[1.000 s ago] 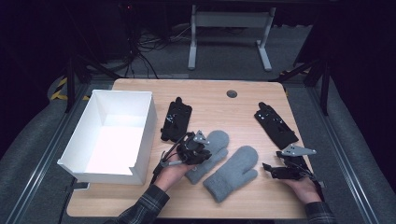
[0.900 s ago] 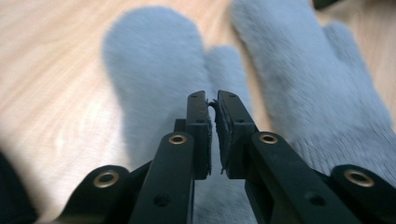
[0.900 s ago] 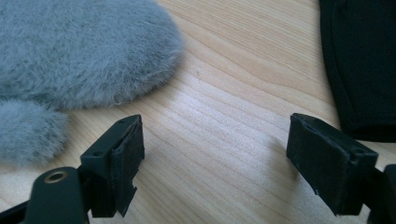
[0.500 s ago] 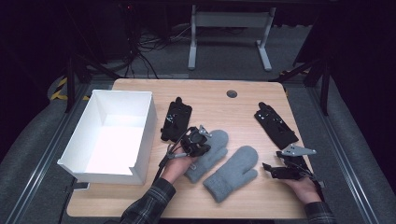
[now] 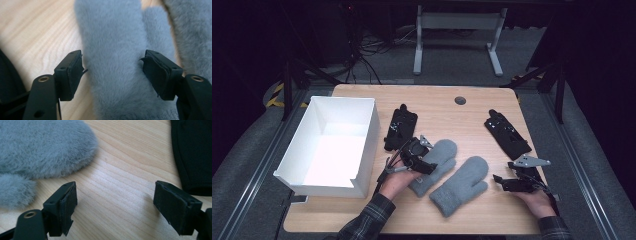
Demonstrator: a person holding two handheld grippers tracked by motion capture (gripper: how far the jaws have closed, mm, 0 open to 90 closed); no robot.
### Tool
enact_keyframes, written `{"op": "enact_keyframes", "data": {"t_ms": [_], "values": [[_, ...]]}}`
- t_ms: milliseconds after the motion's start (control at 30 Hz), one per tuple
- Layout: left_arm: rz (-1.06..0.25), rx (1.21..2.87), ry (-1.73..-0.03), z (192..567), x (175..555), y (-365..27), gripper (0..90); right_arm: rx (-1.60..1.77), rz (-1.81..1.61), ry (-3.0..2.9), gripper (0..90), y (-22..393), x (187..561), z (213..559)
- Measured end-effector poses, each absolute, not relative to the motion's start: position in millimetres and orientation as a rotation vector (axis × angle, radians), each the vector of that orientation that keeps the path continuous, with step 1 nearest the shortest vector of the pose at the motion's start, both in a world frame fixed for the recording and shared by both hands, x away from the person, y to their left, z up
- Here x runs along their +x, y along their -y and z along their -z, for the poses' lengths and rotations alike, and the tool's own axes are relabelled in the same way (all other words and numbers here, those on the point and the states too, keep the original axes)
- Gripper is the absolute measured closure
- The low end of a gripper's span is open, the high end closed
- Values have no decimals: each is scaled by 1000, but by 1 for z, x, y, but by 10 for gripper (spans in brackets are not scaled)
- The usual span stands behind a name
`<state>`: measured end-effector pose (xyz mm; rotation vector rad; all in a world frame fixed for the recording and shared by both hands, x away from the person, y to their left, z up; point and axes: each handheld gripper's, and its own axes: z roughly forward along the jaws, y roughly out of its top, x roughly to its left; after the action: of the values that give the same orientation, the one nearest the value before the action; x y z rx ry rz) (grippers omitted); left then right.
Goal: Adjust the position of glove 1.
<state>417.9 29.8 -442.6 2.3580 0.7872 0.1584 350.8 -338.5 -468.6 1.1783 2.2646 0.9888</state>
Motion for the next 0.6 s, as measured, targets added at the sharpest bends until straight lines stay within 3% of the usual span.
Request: {"op": "enact_keyframes", "data": {"t_ms": [133,267,400,600], "values": [[-106,2362,-783,448,420,-30,358,1178,-988,-2265,196,338,351,469],[-51,2356,-759,451,421,-31,505,1178,-989,-2265,196,338,351,469],[-44,2363,-737,448,420,-31,718,1178,-989,-2265,196,338,351,469],[-7,2336,-735,435,418,-35,787,1179,-989,-2265,196,338,351,469]]}}
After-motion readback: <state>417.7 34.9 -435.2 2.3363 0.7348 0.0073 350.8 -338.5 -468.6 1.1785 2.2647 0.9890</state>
